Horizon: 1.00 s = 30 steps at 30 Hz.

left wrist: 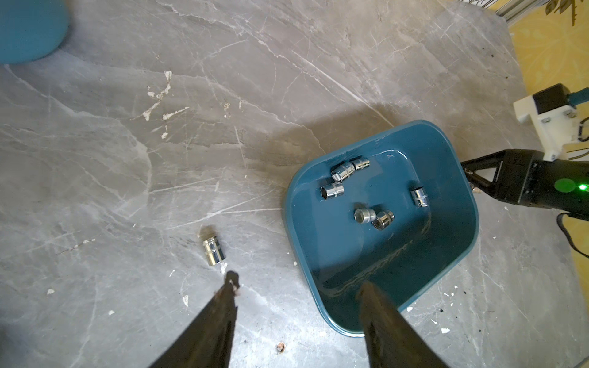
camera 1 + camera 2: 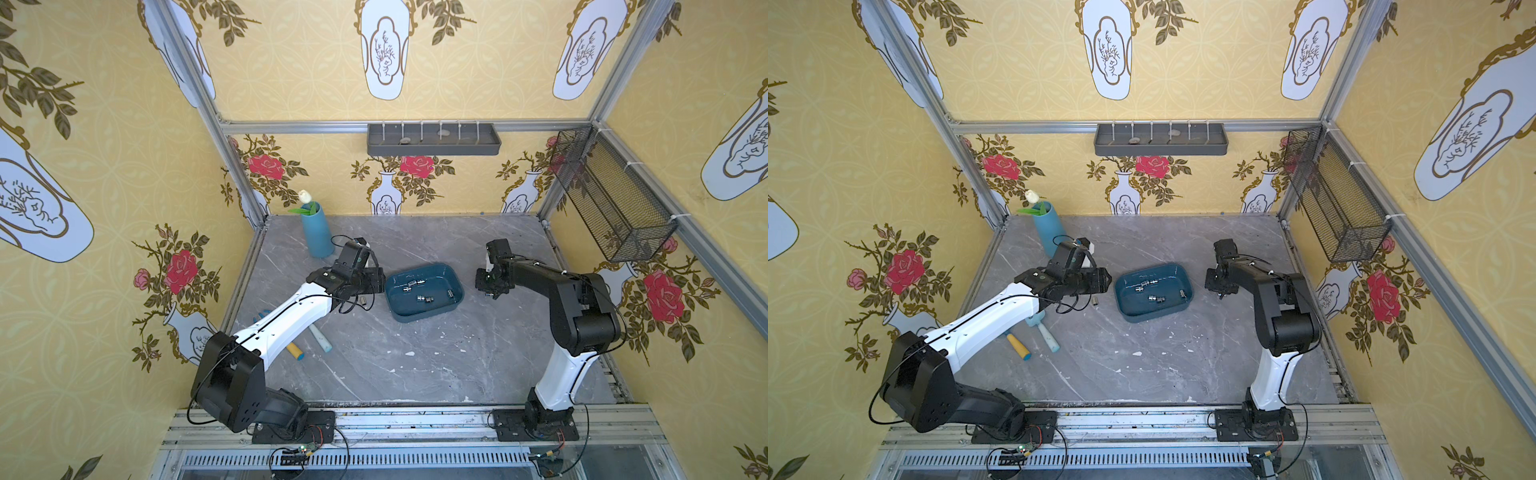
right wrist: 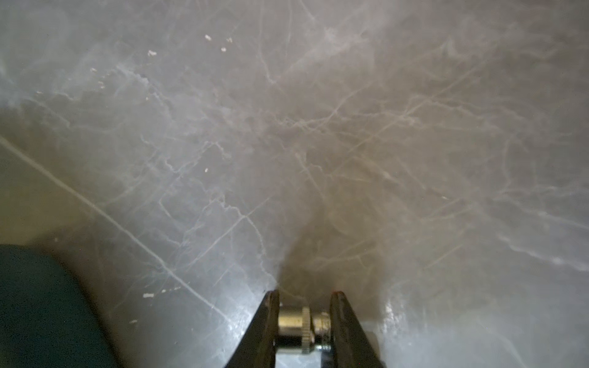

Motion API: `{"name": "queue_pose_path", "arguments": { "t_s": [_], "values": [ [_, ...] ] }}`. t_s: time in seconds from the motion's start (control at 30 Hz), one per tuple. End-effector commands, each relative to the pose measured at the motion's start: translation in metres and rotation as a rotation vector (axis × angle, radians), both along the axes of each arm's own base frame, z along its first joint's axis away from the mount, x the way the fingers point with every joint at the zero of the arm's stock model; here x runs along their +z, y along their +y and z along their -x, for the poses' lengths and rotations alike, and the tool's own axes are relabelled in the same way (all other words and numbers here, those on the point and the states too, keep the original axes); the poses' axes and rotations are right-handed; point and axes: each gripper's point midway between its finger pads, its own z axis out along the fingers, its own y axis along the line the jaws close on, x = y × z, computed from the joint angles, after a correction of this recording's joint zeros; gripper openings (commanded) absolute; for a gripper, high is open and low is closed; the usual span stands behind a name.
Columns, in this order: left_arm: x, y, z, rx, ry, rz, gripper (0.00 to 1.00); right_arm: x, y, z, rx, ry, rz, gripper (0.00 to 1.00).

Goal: Take out the socket from the storage box
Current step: Place the socket head at the center of the board.

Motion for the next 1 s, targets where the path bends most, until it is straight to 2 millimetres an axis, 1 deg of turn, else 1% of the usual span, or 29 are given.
{"name": "queue_pose_path", "arguments": {
  "t_s": [0.0, 0.17, 0.4, 0.53, 0.7, 0.83, 0.97],
  "values": [
    [-0.002, -0.002, -0.001, 0.000, 0.009, 0.002, 0.66, -0.001, 0.002, -0.008, 0.017, -0.025, -0.003, 0.31],
    [-0.001, -0.002, -0.003, -0.001, 0.007, -0.006, 0.67, -0.004, 0.002, -0.006, 0.025, -0.018, -0.002, 0.33],
    [0.002, -0.003, -0.004, -0.003, 0.001, -0.005, 0.67, -0.002, 0.001, -0.006, 0.021, -0.028, -0.005, 0.46],
    [0.001, -0.002, -0.003, 0.000, 0.009, -0.009, 0.68, 0.002, 0.001, -0.006, 0.021, -0.031, -0.006, 0.50],
    [0.004, -0.002, -0.003, 0.000, 0.002, -0.004, 0.68, 0.015, 0.000, -0.006, 0.020, -0.051, -0.006, 0.53],
    [0.009, -0.002, -0.003, 0.002, -0.005, 0.006, 0.68, 0.031, -0.001, -0.004, 0.020, -0.080, -0.005, 0.55],
    [0.022, -0.007, -0.001, 0.001, -0.027, 0.025, 0.69, 0.044, -0.002, 0.003, 0.018, -0.096, -0.020, 0.58]
  ]
}}
